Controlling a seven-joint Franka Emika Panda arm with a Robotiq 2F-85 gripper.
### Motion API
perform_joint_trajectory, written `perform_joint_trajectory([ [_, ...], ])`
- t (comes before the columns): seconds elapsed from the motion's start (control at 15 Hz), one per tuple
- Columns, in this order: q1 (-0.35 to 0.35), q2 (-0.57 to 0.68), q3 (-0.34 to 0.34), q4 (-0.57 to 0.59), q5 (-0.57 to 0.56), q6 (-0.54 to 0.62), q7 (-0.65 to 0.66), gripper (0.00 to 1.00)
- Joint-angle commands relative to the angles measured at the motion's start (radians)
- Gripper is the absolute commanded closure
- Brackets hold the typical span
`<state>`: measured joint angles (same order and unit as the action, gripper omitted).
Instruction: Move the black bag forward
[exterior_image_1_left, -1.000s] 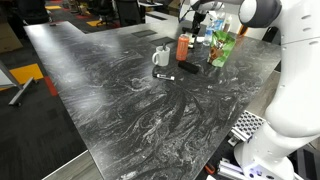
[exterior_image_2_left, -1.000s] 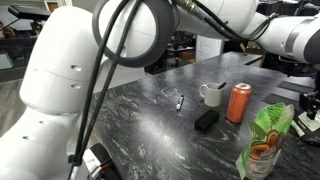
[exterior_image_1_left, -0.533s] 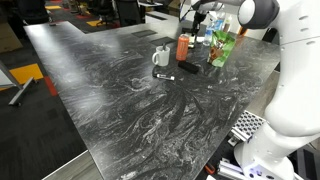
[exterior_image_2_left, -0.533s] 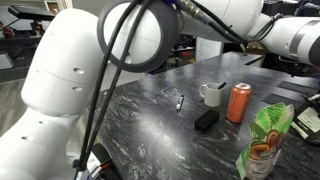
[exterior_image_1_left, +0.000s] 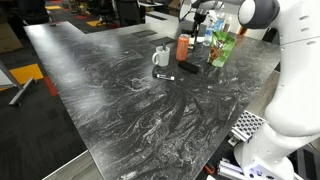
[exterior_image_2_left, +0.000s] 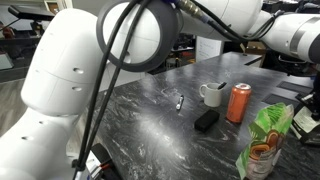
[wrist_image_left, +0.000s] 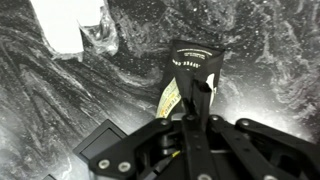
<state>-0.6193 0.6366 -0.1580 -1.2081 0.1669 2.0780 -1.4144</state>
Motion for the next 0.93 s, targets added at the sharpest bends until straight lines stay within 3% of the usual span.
perform_joint_trajectory([
  [0.0,0.001,-0.031,0.016,-0.015,0.021,-0.179,0.026,1.00],
  [0.2,0.029,-0.085,0.000,-0.079,0.002,-0.189,0.101,1.00],
  [0.47,0.049,-0.137,-0.005,-0.149,0.006,-0.088,0.204,1.00],
  [0.87,0.091,-0.274,0.000,-0.269,-0.014,-0.050,0.294,1.00],
])
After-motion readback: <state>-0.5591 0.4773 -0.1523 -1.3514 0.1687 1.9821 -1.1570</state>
